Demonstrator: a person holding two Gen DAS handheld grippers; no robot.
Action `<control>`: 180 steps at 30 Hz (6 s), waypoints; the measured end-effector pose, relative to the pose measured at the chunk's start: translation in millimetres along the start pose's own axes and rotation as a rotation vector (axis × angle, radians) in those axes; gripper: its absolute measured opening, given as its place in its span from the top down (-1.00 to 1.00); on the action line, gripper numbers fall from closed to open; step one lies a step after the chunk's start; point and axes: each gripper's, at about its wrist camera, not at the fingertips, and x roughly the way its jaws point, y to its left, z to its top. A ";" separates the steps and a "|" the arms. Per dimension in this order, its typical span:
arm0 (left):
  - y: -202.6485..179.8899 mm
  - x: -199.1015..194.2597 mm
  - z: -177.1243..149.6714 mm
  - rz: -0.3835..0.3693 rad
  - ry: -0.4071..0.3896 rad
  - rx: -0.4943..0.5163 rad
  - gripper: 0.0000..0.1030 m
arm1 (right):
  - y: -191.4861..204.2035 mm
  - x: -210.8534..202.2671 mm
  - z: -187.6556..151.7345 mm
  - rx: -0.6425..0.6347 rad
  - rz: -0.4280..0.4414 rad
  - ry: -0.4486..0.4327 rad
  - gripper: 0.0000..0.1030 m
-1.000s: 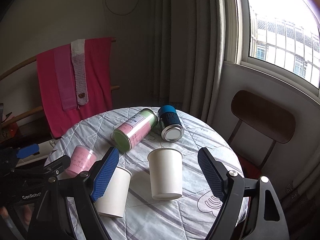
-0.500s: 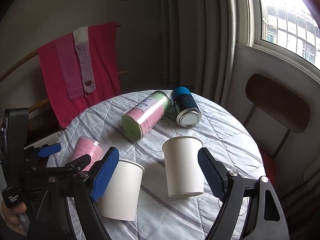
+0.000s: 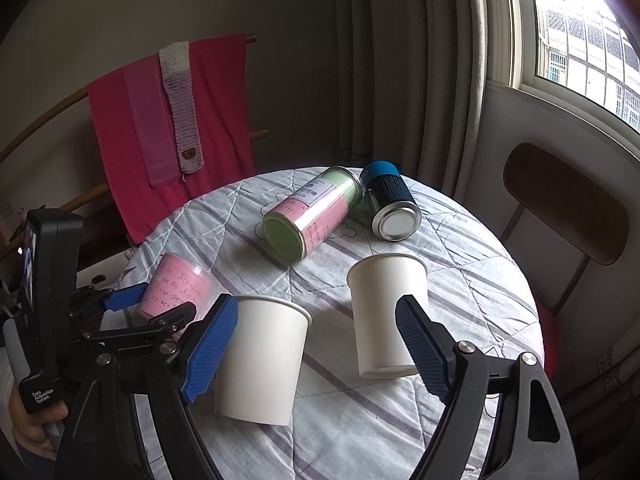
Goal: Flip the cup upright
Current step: 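Close the left gripper around the pink plastic cup, then grasp the pink cup with the right gripper while the left gripper opens and releases it, then rotate the pink cup with the right gripper until its opening faces up, then lower the pink cup onto the table and open the right gripper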
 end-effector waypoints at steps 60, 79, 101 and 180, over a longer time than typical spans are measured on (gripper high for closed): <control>-90.1 -78.2 -102.0 -0.222 -0.028 0.088 -0.34 | -24.8 24.6 -95.9 0.577 0.596 0.450 -0.22; -93.4 -52.8 -86.8 -0.226 0.032 0.061 -0.62 | -49.7 -9.4 -82.0 0.186 0.140 0.017 -0.21; -116.5 -49.5 -85.1 -0.312 0.034 0.047 -0.64 | -63.2 -36.0 -100.8 0.161 0.190 -0.143 -0.21; -113.4 -114.1 -58.0 -0.004 -0.124 -0.020 -0.95 | -102.1 -103.8 -65.6 0.128 0.213 -0.073 -0.51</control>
